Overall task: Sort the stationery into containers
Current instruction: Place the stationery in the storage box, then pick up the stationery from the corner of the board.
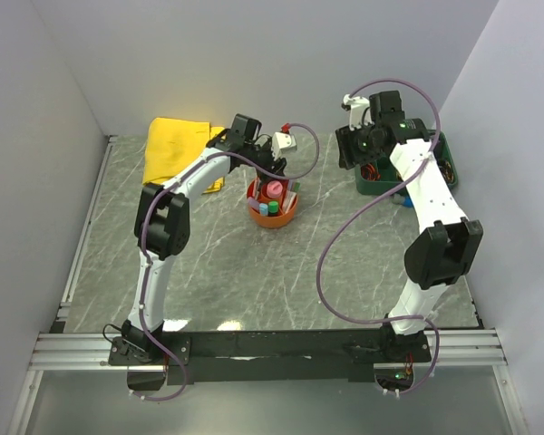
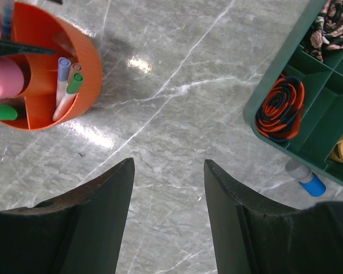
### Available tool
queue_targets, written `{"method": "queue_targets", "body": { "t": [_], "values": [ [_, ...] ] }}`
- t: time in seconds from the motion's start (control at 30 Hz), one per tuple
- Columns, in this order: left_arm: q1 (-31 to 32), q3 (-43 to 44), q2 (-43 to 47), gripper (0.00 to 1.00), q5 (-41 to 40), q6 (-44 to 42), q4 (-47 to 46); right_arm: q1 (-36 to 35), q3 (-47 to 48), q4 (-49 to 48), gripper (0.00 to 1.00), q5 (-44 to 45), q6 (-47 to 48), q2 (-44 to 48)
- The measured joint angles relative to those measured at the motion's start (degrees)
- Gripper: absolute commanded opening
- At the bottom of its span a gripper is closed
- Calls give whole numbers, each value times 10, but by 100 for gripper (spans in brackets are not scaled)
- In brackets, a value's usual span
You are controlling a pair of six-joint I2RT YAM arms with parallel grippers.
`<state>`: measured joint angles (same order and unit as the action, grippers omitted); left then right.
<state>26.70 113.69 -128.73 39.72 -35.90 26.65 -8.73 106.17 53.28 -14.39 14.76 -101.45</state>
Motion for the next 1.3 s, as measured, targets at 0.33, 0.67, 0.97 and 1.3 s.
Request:
{"method": "queue_targets", "body": {
  "t": [0.33,0.67,0.97,1.3],
  "values": [
    [1,-39,105,63,26,104,-74,151,-51,0,59,13,-36,-4],
    [1,-182,304,67,14,208,-161,257,-92,9,48,-52,-53,-42],
    [1,-292,342,68,-21,205,-108,264,-177,-54,50,-22,47,-45],
    [-2,-283,333,68,-38,201,-77,263,-226,-167,53,43,159,-59]
  ]
}}
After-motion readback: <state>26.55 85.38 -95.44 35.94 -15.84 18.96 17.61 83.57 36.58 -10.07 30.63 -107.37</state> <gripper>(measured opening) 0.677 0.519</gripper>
